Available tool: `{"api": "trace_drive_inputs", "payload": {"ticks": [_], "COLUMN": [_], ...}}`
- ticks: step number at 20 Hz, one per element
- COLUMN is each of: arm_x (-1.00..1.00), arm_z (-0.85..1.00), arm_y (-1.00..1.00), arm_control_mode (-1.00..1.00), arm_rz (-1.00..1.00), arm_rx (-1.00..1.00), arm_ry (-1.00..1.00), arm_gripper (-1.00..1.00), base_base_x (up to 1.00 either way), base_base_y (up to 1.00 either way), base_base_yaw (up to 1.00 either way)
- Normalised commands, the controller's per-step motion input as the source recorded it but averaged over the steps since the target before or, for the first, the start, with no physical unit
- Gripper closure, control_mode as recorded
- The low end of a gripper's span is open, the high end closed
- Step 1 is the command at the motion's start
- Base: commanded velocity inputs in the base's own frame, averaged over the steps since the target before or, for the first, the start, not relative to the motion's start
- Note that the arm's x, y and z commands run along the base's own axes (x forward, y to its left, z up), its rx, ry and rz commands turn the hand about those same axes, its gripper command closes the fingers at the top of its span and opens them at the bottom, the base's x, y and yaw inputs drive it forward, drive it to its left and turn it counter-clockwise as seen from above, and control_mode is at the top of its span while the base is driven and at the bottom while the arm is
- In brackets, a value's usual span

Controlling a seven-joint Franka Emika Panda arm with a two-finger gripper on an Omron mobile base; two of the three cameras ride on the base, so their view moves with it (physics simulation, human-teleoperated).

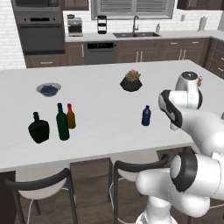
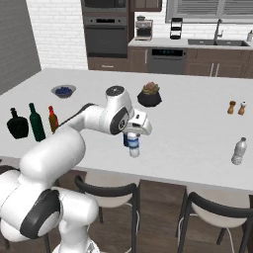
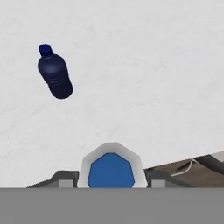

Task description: Move the plastic bottles in the middle to the plastics group, and the glass bottles in the middle to the glass group.

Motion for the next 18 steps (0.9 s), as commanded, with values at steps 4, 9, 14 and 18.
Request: {"api": "trace_drive_inputs", "payload": {"ticks": [4,9,14,18], "arm_x": [0.0,0.0,0.0,0.0], "arm_z": [0.13,0.09,0.09,0.17], "arm_y": [-0.96,-0.94,-0.91,-0.83], "arm_control_mode": [-1.0,-1.0,-1.0,-1.0], "arm_rz": [-0.21,-0.19,-0.17,-0.15], "arm_rx": [-0.03,-0.02,-0.01,0.0], "arm_ry": [0.0,0.0,0.0,0.0], "arm_gripper": [1.0,1.0,1.0,1.0], "base_base_x": [0.0,0.0,0.0,0.0], "base_base_y": [0.0,0.0,0.0,0.0], "base_base_yaw": [0.0,0.0,0.0,0.0]}}
